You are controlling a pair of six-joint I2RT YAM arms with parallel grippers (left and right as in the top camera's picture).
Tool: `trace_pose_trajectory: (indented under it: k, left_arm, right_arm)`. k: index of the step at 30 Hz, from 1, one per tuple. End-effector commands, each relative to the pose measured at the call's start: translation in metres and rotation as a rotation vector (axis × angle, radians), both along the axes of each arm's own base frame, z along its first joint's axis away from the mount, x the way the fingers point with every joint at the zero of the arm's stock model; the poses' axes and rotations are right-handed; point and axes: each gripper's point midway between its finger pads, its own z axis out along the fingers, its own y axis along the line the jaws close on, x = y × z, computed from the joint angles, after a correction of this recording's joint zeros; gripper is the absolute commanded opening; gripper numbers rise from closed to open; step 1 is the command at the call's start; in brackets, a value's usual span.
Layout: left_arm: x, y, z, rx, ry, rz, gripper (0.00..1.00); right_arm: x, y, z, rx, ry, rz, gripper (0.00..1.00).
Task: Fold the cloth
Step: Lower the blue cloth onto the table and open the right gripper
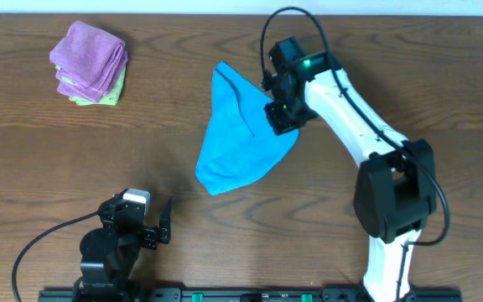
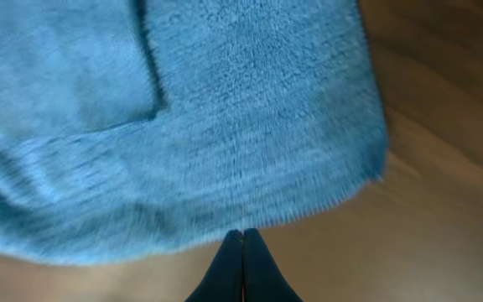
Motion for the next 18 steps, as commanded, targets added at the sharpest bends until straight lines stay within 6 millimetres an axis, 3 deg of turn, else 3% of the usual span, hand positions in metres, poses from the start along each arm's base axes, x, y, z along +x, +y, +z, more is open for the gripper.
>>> trace_pose_trajectory:
  k: [1, 10, 18]
  left_arm:
    - [0.001, 0.002, -0.006, 0.019, 0.004, 0.005, 0.95]
    - [0.001, 0.002, -0.006, 0.019, 0.004, 0.005, 0.95]
    - [0.001, 0.002, -0.006, 0.019, 0.004, 0.005, 0.95]
  right_arm:
    - [0.0, -0.005, -0.019, -0.001, 0.011, -0.018, 0.01]
    - [0.018, -0.032, -0.059, -0.053, -0.089, -0.1, 0.01]
    - [0.026, -0.057, -0.074, -0.052, -0.111, -0.171, 0.01]
